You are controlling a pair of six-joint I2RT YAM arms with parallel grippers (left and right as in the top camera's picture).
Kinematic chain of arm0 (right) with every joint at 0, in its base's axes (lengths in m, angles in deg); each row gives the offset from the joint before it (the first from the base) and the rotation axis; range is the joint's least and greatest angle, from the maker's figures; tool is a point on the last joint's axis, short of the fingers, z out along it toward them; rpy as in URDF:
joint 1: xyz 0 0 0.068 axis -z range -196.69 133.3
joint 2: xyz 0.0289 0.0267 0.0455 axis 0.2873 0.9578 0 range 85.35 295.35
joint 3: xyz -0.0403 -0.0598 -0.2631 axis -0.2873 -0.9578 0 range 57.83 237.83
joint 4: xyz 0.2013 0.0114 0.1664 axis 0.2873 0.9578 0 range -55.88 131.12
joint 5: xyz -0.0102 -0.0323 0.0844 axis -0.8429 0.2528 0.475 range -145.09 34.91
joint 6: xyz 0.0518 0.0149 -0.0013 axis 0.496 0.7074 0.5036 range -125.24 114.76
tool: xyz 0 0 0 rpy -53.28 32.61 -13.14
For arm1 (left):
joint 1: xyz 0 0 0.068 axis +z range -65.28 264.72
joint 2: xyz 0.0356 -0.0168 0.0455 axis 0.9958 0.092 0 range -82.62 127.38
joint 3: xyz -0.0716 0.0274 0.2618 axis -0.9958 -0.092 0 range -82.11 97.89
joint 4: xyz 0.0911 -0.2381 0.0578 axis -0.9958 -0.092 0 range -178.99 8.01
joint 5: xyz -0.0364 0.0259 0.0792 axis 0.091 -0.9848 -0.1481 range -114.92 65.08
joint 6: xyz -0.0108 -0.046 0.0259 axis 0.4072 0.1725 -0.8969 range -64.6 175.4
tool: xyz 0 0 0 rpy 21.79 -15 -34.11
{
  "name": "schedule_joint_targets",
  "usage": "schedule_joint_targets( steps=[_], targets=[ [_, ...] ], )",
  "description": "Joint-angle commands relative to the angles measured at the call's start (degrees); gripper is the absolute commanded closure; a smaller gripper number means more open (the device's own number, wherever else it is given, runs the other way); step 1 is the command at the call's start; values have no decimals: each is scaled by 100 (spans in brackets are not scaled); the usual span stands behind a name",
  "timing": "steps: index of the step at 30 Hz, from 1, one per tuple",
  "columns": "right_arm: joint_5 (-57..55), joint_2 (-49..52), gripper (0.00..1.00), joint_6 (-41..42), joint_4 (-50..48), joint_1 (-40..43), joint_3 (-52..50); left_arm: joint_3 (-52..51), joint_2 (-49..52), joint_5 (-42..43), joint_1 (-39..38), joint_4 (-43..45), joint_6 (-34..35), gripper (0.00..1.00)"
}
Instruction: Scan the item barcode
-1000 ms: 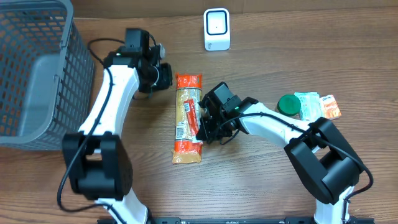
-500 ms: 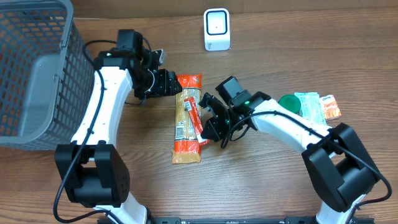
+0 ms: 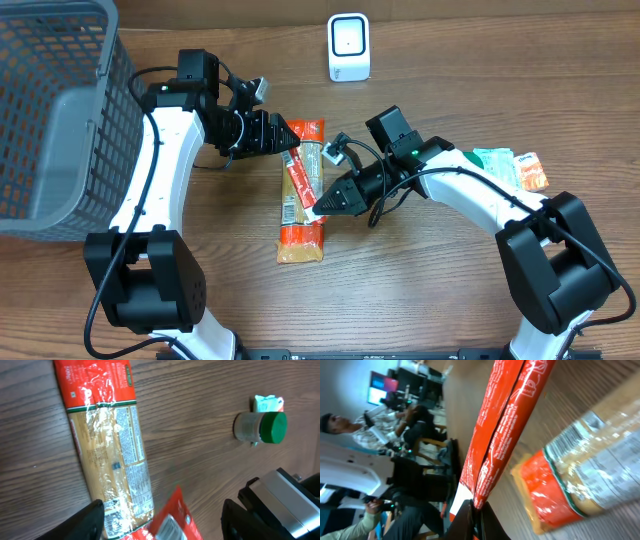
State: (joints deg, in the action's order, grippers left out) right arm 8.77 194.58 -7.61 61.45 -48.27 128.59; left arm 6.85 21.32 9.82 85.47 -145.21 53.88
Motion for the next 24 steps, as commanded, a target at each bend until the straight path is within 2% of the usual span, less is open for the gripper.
schedule_joint_targets(
  steps=[1,3,6,12,13,17,18,20,21,23,24],
  targets=[
    [424,-155,96,-66,-179,-7,-17,31,-31,332,-9,-20,-105,38],
    [472,-155,96,-66,-297,-7,-17,31,-31,374,-9,-46,-105,42],
    [485,-155,96,-66,-398,-7,-17,31,-31,374,-9,-92,-105,55],
    [479,-155,96,-2,-706,-7,-20,31,-28,387,-13,-212,-105,60],
    [431,-155,96,109,-791,-7,-20,31,-31,389,-13,-223,-105,63],
    [214,-155,96,393,-1021,-7,-20,31,-31,507,-13,-262,-105,91],
    [216,-155,96,391,-1036,-7,-20,31,-31,586,-13,-271,-107,95],
    [216,-155,96,391,-1034,-7,-20,31,-31,743,-13,-280,-107,96],
    [216,-155,95,391,-1032,-7,-20,31,-31,831,-13,-280,-107,96],
    [221,-155,75,393,-1008,-7,-20,31,-31,931,-13,-278,-109,96],
    [221,-155,71,391,-988,-7,-20,31,-31,994,-13,-280,-111,96]
  ],
)
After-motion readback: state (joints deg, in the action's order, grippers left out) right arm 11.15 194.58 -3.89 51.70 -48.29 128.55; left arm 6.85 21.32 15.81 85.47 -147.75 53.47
